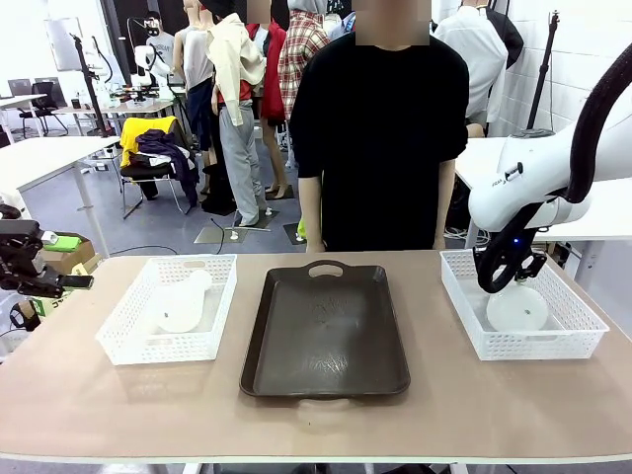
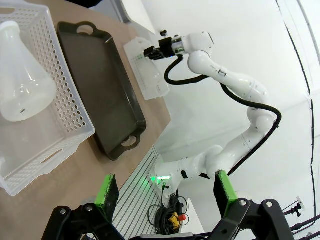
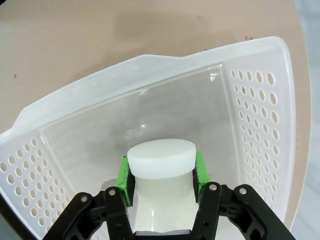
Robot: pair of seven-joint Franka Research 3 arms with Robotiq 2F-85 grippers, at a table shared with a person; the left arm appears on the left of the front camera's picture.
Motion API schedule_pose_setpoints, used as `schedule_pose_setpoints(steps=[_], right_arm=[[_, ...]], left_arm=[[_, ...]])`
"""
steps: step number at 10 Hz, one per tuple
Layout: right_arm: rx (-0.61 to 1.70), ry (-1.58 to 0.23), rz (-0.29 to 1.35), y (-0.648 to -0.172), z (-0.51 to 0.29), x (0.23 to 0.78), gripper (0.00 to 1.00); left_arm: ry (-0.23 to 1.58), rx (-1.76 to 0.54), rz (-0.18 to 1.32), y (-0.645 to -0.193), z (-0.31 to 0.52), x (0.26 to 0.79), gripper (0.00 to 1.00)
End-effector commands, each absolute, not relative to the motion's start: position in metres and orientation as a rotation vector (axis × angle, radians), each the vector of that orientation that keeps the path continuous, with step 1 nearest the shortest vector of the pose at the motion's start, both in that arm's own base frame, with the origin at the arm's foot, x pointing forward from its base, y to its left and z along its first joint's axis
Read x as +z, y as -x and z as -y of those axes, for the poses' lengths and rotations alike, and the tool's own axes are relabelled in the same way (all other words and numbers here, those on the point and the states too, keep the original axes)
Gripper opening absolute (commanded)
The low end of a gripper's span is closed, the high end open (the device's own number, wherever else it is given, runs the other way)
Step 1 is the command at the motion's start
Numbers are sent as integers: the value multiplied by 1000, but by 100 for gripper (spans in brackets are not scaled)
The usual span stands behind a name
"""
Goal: Prepare the laboratory tools.
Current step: Pick up the Big flask that the person points to, then while moving the picked Big flask to the Handle tray indicated by the person, stop as directed by the person.
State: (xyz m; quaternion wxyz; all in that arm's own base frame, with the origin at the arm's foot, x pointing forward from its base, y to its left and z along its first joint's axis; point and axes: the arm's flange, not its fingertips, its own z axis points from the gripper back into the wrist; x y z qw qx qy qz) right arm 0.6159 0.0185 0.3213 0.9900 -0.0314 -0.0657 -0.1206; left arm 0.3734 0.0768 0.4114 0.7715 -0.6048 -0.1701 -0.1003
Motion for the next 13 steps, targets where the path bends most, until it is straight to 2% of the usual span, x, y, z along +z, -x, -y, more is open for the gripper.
schedule_pose_setpoints(steps=[1,2,13], right_arm=[[-254,111,139,-618,-19,324,0],[-242,63,132,-616,-19,321,0],[-242,63,132,-616,-19,321,0]], left_arm=[[1326,-217,381,-374,-77,413,100],[1326,-217,381,-374,-77,413,100],[1326,-217,381,-374,-77,413,100]])
